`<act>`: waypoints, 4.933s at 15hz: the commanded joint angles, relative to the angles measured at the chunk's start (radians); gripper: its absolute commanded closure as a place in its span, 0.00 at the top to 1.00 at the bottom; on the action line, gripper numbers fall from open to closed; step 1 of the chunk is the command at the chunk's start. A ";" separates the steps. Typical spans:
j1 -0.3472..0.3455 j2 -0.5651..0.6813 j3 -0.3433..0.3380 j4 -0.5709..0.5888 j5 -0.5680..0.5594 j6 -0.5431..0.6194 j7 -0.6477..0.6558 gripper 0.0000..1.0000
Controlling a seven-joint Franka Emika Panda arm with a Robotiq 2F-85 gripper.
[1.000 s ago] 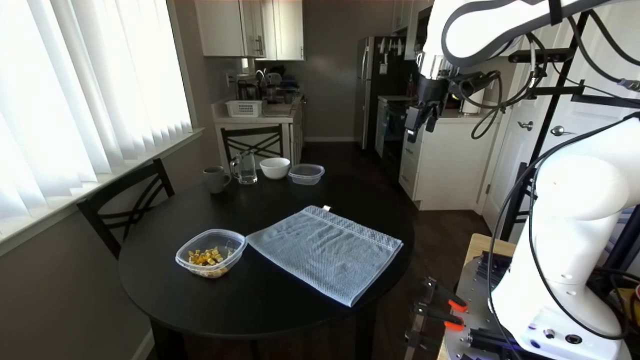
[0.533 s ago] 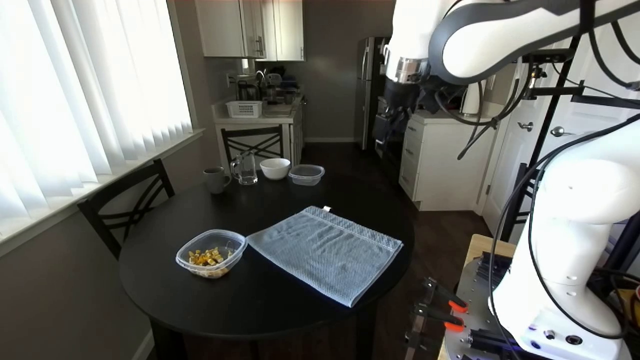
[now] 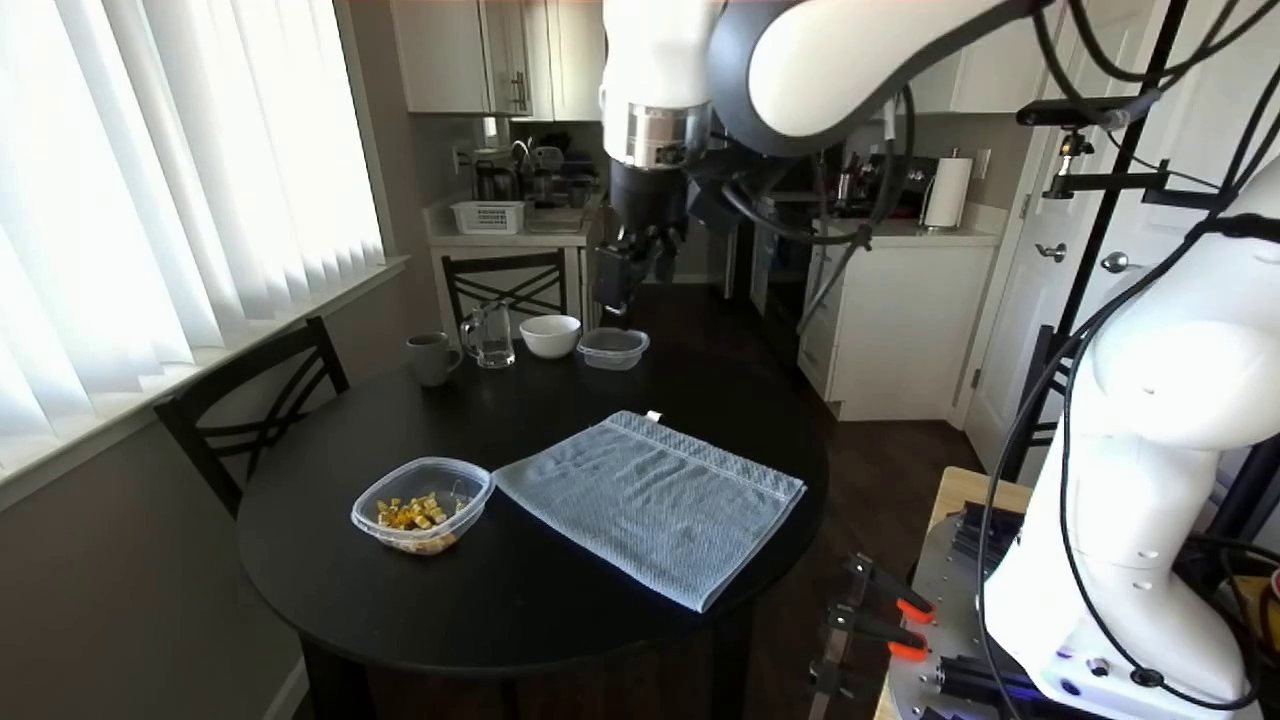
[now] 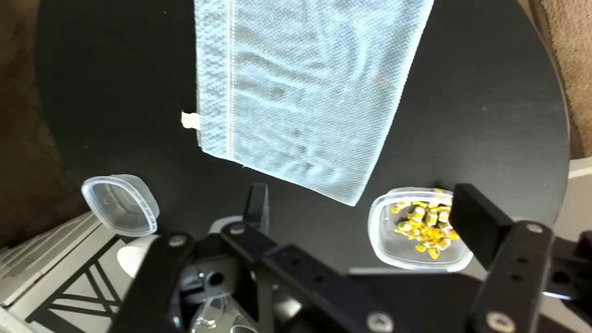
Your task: Place the contents in the container on the left on the blue towel.
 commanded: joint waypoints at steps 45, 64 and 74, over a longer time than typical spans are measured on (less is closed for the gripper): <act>0.278 1.634 -0.390 1.643 0.086 -0.399 -0.456 1.00; 0.235 1.805 -0.353 1.908 0.145 -0.386 -0.438 0.09; 0.315 1.822 -0.486 2.047 0.086 -0.530 -0.243 0.06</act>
